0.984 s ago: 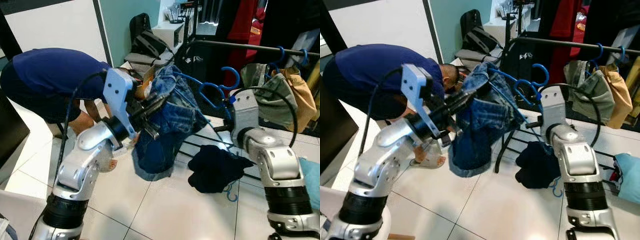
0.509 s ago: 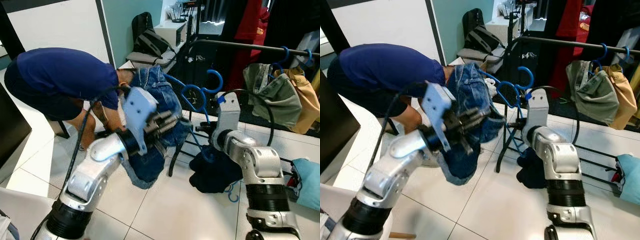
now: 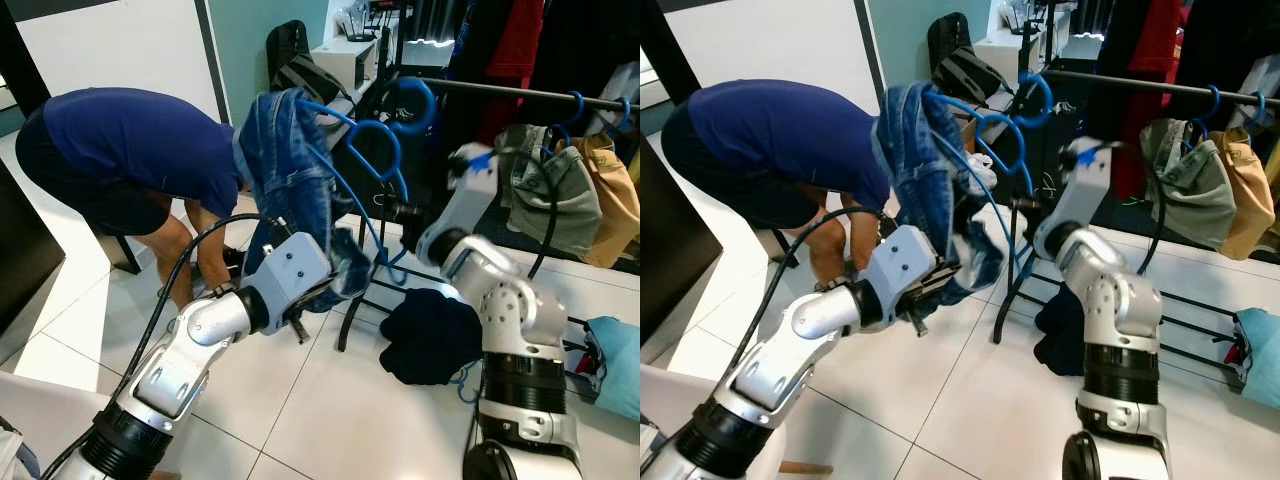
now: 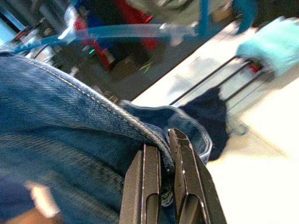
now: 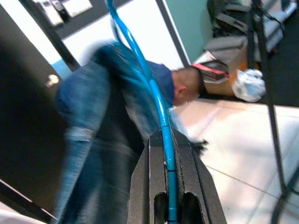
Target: Hang hanger
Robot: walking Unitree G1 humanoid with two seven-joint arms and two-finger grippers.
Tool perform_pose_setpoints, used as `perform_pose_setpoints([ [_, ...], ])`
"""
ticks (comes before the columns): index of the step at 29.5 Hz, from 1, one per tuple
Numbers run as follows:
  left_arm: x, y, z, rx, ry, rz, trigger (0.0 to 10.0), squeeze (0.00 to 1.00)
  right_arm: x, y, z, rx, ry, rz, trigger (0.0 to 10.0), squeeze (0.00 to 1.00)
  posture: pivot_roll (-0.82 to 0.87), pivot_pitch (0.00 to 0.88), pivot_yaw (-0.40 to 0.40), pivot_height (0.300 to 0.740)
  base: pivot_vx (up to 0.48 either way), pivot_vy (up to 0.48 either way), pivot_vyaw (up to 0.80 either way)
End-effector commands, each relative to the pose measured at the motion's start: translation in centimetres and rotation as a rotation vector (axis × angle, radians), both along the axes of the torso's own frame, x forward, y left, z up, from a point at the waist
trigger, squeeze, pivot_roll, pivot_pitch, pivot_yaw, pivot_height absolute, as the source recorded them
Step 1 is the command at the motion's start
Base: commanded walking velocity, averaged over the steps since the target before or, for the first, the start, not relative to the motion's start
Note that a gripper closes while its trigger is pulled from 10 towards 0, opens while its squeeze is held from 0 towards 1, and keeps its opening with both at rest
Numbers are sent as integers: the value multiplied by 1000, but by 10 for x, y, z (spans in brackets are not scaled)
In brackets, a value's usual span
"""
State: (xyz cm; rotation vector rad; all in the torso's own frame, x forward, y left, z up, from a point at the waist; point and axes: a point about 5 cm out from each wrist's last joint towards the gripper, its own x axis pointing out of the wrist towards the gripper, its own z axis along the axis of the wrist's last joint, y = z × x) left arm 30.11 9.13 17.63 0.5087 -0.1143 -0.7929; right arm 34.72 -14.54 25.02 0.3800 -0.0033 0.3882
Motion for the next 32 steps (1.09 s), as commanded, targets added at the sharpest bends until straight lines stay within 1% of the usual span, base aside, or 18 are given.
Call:
perform_pose_setpoints([
  [1, 3, 0, -4, 9, -18, 41, 10000, 0, -2, 8, 15, -25, -84, 30, 10000, 0, -67, 0, 44, 740, 0, 0, 0],
  [3, 6, -1, -5, 20, -27, 57, 10000, 0, -3, 13, 10, -70, -87, 49, 10000, 0, -68, 0, 45, 740, 0, 0, 0],
  [6, 7, -1, -9, 37, -27, 62, 10000, 0, -5, 16, 10, -80, -101, 67, 10000, 0, -69, 0, 48, 740, 0, 0, 0],
  [8, 7, 0, -11, 30, -29, 70, 10000, 400, -7, 18, 11, -92, -127, 86, 10000, 0, -73, 0, 51, 740, 0, 0, 0],
  [9, 7, 0, -11, 30, -29, 70, 10000, 400, -7, 18, 11, -92, -127, 86, 10000, 0, -73, 0, 51, 740, 0, 0, 0],
  [10, 8, 0, -9, 19, -37, 78, 10000, 765, -8, 19, 13, -92, -146, 96, 10000, 0, -73, 0, 52, 740, 0, 0, 0],
  [11, 10, 0, -6, -5, -47, 89, 10000, 1000, -10, 19, 16, -93, -171, 106, 10000, 0, -74, 0, 53, 740, 0, 0, 0],
  [12, 10, 0, -6, -5, -47, 89, 10000, 1000, -10, 19, 16, -93, -171, 106, 10000, 0, -74, 0, 53, 740, 0, 0, 0],
  [14, 13, 0, 2, -60, -74, 109, 10000, 1000, -14, 20, 22, -93, -223, 123, 10000, 0, -73, 0, 55, 740, 0, 0, 0],
  [15, 13, 0, 2, -60, -74, 109, 10000, 1000, -14, 20, 22, -93, -223, 123, 10000, 0, -73, 0, 55, 740, 0, 0, 0],
  [18, 15, 1, 9, -106, -91, 119, 10000, 1000, -17, 21, 28, -95, -273, 138, 10000, 0, -71, 0, 55, 740, 0, 0, 0],
  [22, 15, 3, 12, -121, -98, 120, 10000, 1000, -20, 23, 32, -96, -313, 158, 10000, 0, -71, 0, 56, 740, 0, 0, 0],
  [25, 17, 8, 19, -154, -118, 145, 10000, 1000, -26, 25, 38, -89, -366, 197, 10000, 0, -71, 0, 58, 740, 0, 0, 0],
  [26, 17, 8, 19, -154, -118, 145, 10000, 1000, -26, 25, 38, -89, -366, 197, 10000, 0, -71, 0, 58, 740, 0, 0, 0],
  [28, 23, 15, 32, -233, -151, 202, 10000, 1000, -30, 26, 41, -100, -401, 229, 10000, 0, -72, 0, 57, 740, 0, 0, 0],
  [30, 25, 19, 39, -277, -166, 233, 10000, 1000, -32, 26, 41, -107, -413, 242, 10000, 0, -71, 0, 56, 740, 0, 0, 0],
  [31, 27, 21, 45, -324, -171, 253, 10000, 604, -33, 25, 41, -115, -419, 250, 10000, 0, -73, 0, 58, 740, 0, 0, 0],
  [32, 27, 21, 45, -324, -171, 253, 10000, 604, -33, 25, 41, -115, -419, 250, 10000, 0, -73, 0, 58, 740, 0, 0, 0],
])
